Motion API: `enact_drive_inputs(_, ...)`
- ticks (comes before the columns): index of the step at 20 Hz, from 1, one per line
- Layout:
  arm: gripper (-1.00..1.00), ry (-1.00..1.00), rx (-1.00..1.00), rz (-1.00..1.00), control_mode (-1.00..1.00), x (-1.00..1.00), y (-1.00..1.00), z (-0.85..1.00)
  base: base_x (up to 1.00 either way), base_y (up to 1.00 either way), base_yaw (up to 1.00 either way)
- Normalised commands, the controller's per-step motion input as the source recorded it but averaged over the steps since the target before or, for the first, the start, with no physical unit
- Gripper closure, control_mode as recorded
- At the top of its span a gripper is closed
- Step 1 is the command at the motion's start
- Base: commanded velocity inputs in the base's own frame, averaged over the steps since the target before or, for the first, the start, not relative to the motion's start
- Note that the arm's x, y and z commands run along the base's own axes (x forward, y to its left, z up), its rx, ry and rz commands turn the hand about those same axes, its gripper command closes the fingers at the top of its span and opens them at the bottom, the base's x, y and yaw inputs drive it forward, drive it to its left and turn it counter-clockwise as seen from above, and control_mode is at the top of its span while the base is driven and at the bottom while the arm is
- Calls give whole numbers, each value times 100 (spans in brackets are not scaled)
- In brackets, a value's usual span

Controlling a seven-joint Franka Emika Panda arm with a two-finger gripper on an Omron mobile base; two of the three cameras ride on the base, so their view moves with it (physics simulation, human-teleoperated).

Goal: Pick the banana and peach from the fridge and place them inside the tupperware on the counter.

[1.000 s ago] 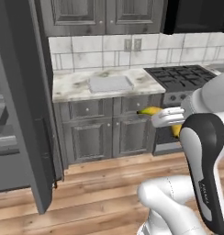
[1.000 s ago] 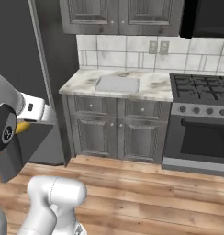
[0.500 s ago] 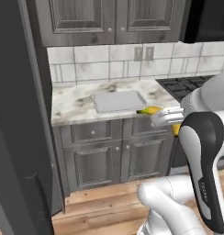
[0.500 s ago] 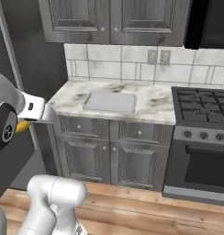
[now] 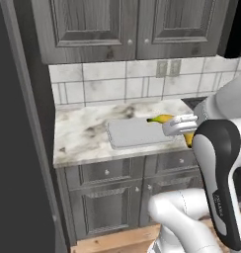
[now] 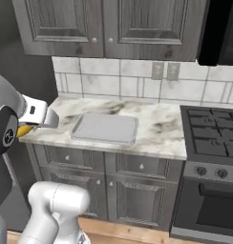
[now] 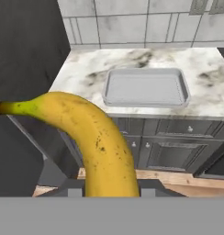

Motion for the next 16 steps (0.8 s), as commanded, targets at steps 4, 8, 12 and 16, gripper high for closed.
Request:
enact_drive_inputs(4, 100, 0, 0, 0, 100, 0, 0, 0, 64, -6, 0)
enact_drive_inputs(8, 100, 0, 0, 0, 100, 0, 0, 0, 57, -4, 0)
enact_drive_inputs(12, 100, 0, 0, 0, 100, 0, 0, 0, 52, 0, 0)
enact_drive_inputs(16, 100, 0, 0, 0, 100, 0, 0, 0, 26, -2, 0)
